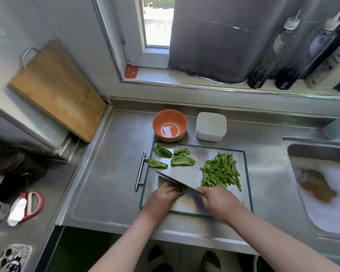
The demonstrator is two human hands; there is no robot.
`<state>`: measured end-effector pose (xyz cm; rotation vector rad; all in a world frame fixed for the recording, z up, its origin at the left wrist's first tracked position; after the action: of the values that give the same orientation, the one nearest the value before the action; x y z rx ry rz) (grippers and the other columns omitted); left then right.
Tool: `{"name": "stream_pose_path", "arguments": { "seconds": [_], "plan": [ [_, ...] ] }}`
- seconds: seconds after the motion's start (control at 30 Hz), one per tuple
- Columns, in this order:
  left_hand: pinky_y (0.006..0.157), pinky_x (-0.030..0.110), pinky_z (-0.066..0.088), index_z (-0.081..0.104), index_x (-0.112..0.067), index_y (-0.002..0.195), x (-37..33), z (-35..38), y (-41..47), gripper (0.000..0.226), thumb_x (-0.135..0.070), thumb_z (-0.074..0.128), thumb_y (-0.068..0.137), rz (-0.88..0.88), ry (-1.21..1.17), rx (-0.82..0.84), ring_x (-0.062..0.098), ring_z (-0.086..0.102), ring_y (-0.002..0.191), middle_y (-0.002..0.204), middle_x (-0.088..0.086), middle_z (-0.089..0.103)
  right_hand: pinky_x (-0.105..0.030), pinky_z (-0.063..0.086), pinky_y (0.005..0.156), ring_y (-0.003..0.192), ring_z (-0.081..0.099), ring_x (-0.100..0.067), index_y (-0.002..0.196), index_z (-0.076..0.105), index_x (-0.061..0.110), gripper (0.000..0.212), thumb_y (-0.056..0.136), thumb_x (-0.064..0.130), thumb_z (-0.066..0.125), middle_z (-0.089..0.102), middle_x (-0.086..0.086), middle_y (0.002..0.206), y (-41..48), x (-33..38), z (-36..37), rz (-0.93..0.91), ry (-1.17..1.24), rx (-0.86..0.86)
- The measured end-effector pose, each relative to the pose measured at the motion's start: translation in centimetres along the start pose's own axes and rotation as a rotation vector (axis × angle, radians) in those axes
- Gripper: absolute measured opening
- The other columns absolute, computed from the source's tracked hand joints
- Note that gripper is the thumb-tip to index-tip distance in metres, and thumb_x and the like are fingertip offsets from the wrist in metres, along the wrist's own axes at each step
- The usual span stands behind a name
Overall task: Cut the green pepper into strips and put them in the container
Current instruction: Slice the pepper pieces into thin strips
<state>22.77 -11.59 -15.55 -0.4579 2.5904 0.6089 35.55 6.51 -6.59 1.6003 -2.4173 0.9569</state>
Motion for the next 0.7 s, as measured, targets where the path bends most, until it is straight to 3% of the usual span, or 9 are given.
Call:
{"name": "stream_pose_path", "arguments": {
  "seconds": [0.23, 0.4, 0.57, 0.7],
  "plan": [
    [0.08, 0.03, 0.057, 0.077, -0.014, 0.094, -0.3, -0.1, 0.2, 0.015, -0.019, 0.063, 0.092, 0.016, 0.017, -0.033, 0.016, 0.063, 0.101, 0.099, -0.001, 0.073, -0.034, 0.038, 0.063, 0.088, 0.063, -0.03, 0.108, 0.064, 0.027, 0.03, 0.106, 0.037, 0.036, 0.07, -0.005, 0.097, 2.3, 3.2, -0.2, -0.042, -0.043, -0.016],
    [0.089, 0.03, 0.055, 0.077, -0.017, 0.105, -0.1, 0.0, 0.1, 0.024, -0.01, 0.078, 0.082, 0.046, 0.059, -0.016, 0.019, 0.064, 0.105, 0.107, 0.0, 0.073, -0.039, 0.044, 0.059, 0.073, 0.06, -0.029, 0.108, 0.056, 0.03, 0.022, 0.104, 0.036, 0.035, 0.068, -0.003, 0.083, -0.4, 1.7, 0.2, -0.087, -0.103, -0.08],
    [0.086, 0.029, 0.056, 0.077, -0.017, 0.105, -0.1, -0.1, 0.0, 0.029, -0.008, 0.083, 0.078, 0.027, 0.027, -0.035, 0.017, 0.063, 0.104, 0.106, 0.0, 0.073, -0.037, 0.047, 0.061, 0.076, 0.061, -0.027, 0.112, 0.054, 0.032, 0.021, 0.103, 0.034, 0.035, 0.068, -0.001, 0.086, -1.8, -0.2, -0.1, -0.069, -0.15, -0.081],
    [0.087, 0.028, 0.055, 0.076, -0.016, 0.104, 0.0, 0.1, 0.0, 0.022, -0.009, 0.079, 0.083, 0.035, 0.008, -0.043, 0.017, 0.062, 0.102, 0.103, -0.001, 0.072, -0.038, 0.047, 0.064, 0.074, 0.058, -0.025, 0.092, 0.05, 0.032, 0.017, 0.102, 0.031, 0.036, 0.065, 0.001, 0.081, -1.5, -0.1, -0.4, -0.042, -0.086, -0.023]
  ]
}}
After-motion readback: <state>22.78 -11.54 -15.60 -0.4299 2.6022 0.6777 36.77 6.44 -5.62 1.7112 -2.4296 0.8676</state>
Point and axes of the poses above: each hand's wrist, its own y-axis towards the middle knuckle, its own z-axis out of the palm, x = y × z, the point moved 1 cm from there along y, towards the middle knuckle
